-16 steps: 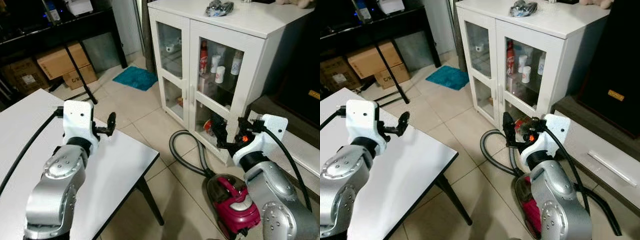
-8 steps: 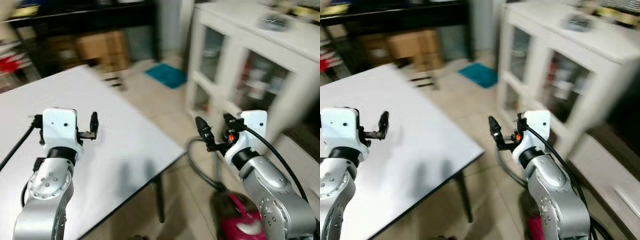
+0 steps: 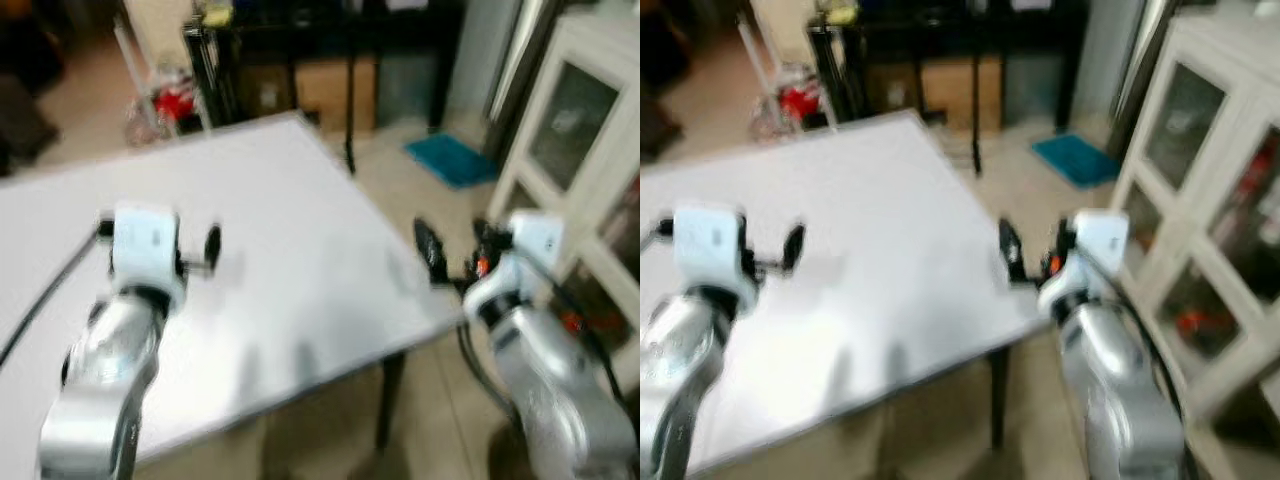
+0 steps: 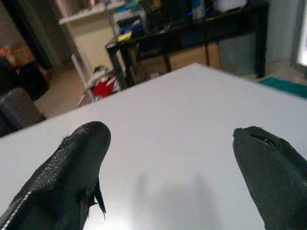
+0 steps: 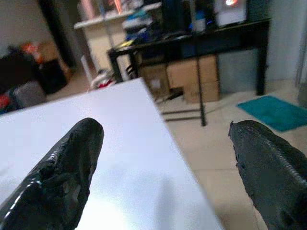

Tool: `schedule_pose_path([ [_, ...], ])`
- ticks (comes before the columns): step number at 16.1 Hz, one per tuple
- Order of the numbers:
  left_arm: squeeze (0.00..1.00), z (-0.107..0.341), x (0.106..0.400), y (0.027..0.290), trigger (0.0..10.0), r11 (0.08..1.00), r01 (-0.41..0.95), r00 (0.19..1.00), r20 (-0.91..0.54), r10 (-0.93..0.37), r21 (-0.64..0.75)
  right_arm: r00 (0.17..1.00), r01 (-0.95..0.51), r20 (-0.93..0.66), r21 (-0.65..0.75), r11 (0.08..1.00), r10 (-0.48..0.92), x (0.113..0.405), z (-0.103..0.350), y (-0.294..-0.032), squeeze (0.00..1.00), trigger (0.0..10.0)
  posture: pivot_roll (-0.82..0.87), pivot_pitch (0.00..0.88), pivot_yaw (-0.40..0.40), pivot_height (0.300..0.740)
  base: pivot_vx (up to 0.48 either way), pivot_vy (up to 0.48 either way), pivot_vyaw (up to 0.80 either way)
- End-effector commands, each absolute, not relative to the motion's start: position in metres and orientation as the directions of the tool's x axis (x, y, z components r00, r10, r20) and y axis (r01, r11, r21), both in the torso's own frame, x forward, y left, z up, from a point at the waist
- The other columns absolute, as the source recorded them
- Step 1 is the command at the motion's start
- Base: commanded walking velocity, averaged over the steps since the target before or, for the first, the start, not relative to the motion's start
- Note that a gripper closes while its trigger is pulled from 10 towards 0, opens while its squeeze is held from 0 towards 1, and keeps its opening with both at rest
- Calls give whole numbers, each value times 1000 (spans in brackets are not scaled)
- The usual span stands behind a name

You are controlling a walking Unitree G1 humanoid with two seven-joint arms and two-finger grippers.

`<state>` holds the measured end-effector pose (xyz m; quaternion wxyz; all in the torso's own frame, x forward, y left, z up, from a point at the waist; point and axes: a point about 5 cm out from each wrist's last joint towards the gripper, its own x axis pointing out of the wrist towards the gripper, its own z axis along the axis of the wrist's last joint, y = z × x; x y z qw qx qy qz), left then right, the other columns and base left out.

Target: Setting the table

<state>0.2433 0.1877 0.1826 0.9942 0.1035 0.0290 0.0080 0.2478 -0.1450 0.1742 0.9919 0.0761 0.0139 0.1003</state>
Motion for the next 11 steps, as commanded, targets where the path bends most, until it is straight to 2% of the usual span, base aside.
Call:
schedule_pose_path([
  [1,0,180,242,186,10000,980,0,997,-72,14,201,981,-192,-5,133,972,195,250,176,-147,1000,10000,-149,0,88,740,0,0,800],
  [5,0,179,242,189,10000,979,-22,996,-83,39,202,978,-197,-43,133,971,204,253,173,-144,1000,10000,-141,0,71,740,0,276,800],
  [8,0,177,242,192,10000,978,-37,994,-90,57,207,979,-186,-68,103,977,194,257,170,-142,1000,10000,-146,0,72,740,0,295,0],
  [9,0,175,243,191,10000,978,-39,994,-96,60,207,981,-184,-49,91,979,189,257,172,-141,0,10000,-151,0,73,740,0,296,0],
  [11,0,174,245,190,10000,978,-41,993,-103,63,206,977,-203,-46,114,973,209,256,170,-140,0,10000,-155,0,72,740,0,294,0],
])
